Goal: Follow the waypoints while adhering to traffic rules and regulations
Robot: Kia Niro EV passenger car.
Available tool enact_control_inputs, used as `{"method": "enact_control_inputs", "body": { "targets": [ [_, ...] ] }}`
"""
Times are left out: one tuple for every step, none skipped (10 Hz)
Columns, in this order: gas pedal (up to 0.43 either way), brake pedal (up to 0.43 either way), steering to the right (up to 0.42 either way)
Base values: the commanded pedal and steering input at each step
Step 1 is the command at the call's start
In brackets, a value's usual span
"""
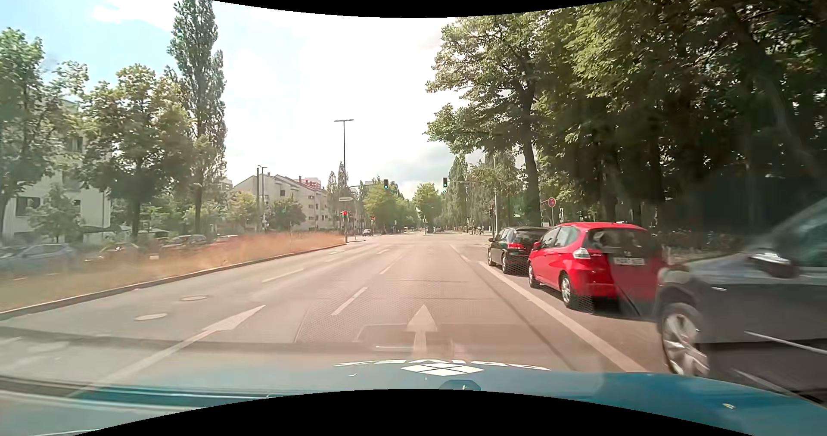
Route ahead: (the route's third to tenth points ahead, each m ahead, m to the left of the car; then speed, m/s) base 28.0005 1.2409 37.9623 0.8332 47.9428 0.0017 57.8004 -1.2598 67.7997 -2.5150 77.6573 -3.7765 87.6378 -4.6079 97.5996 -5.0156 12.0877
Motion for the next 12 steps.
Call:
{"method": "enact_control_inputs", "body": {
  "targets": [
    [0.157, 0.0, 0.003],
    [0.157, 0.0, 0.001],
    [0.157, 0.0, 0.001],
    [0.157, 0.0, 0.001],
    [0.169, 0.0, 0.001],
    [0.177, 0.0, 0.001],
    [0.177, 0.0, 0.001],
    [0.177, 0.0, 0.001],
    [0.177, 0.0, 0.001],
    [0.177, 0.0, 0.002],
    [0.177, 0.0, 0.002],
    [0.177, 0.0, 0.002]
  ]
}}
